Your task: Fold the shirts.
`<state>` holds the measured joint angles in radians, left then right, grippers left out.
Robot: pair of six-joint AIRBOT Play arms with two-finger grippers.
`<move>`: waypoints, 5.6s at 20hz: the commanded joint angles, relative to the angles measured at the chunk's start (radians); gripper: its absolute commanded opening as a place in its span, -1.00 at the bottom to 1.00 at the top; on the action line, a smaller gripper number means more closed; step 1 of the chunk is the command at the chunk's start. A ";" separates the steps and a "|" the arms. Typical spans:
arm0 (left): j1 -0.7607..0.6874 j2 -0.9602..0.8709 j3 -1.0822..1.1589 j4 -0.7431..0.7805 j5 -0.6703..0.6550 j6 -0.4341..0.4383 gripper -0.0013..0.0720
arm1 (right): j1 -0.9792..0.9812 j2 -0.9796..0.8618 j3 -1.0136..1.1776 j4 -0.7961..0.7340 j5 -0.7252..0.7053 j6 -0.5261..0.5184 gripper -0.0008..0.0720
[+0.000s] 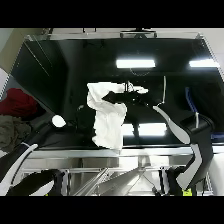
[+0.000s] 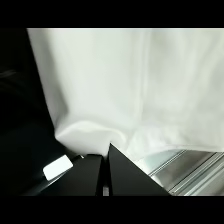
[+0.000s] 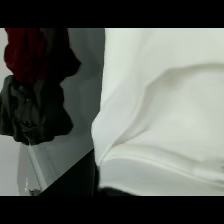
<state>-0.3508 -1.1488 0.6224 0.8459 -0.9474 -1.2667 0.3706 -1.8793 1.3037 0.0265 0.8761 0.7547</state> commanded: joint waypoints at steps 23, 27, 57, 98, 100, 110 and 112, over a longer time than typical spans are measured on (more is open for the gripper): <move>0.565 0.284 0.992 -0.094 -0.309 0.048 -0.90 | -0.772 1.162 0.017 -0.264 0.153 0.058 -0.91; 0.395 -0.016 0.992 0.060 -0.304 0.050 -0.90 | -0.720 0.941 -0.133 -0.264 0.147 0.056 -0.91; 0.576 -0.032 0.027 0.127 -0.204 -0.058 -0.05 | -1.134 0.480 -0.309 -0.674 0.313 0.084 0.22; 0.469 -0.217 0.061 -0.193 -0.024 0.264 -0.89 | -0.999 0.291 -0.306 -0.724 0.304 0.135 0.22; 0.479 -0.217 0.073 -0.191 -0.039 0.265 -0.89 | -0.996 0.253 -0.306 -0.747 0.301 0.136 0.22; 0.494 -0.217 0.197 -0.193 -0.044 0.264 -0.89 | -0.891 0.169 -0.282 -0.738 0.278 0.135 0.20; 0.494 -0.217 0.221 -0.193 -0.046 0.263 -0.89 | -0.851 0.169 -0.259 -0.738 0.293 0.135 -0.32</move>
<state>0.1417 -1.3666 0.8097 0.6537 -0.9916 -1.0039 -0.5282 -1.7050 1.0245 -0.7040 1.1576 0.8894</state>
